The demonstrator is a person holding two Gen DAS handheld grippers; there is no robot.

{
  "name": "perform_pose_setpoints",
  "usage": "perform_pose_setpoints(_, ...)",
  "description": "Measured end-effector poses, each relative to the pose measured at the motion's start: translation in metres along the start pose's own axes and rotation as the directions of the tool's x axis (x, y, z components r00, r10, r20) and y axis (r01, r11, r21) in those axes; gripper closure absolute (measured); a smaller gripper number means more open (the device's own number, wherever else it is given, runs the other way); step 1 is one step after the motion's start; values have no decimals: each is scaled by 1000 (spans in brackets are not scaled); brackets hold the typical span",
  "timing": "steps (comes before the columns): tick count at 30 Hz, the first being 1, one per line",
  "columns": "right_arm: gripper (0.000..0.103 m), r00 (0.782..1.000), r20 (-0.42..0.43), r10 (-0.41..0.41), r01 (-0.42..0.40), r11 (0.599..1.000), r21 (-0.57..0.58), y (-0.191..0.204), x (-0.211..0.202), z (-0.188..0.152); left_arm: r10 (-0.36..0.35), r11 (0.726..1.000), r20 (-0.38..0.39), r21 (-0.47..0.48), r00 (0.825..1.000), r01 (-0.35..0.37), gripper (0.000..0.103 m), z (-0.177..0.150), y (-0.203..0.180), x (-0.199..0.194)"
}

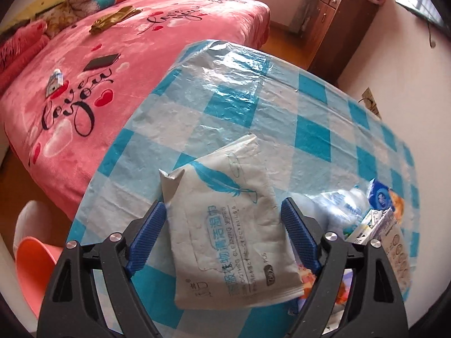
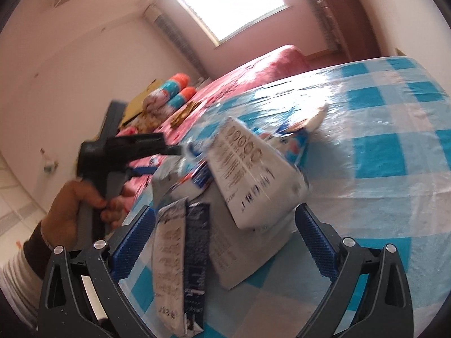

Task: Collect trash
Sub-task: 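Grasp the white wet-wipe pack with the left tool while the right tool grasps a white snack bag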

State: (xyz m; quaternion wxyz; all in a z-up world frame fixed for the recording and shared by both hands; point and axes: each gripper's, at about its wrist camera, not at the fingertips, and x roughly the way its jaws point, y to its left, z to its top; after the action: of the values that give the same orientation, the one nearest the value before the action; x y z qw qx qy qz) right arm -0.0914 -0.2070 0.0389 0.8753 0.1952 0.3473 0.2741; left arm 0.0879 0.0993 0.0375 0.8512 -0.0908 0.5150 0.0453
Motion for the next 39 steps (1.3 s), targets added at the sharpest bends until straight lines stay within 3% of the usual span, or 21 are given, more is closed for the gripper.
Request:
perform_pose_setpoints(4,5,1000,-19,4,-4,1000,-20,7,2,-4,60,997,-36,55,998,-58,18,-6,-7,12)
perform_pose_setpoints(8,5,1000,-20,11,-11,1000,-13,7,1,-6,46,997,-27,57,999,-44,19,-16,-3,15)
perform_pose_setpoints(11,5,1000,-24,16,-16,1000,-3,5,1,-5,32,998,-10,63,999,-31,29,-20,-2,12)
perform_pose_setpoints(15,5,999,-30,24,-25,1000,-12,4,1,-5,17,996,6,82,1000,-17,53,-24,-4,6)
perform_pose_setpoints(29,5,996,-90,8,-17,995,-102,27,19,-11,-43,998,48,40,998,42,63,-48,27,-16)
perform_pose_setpoints(39,7,989,-110,-99,75,976,-206,52,40,-19,-115,993,45,-3,992,115,64,-74,58,-30)
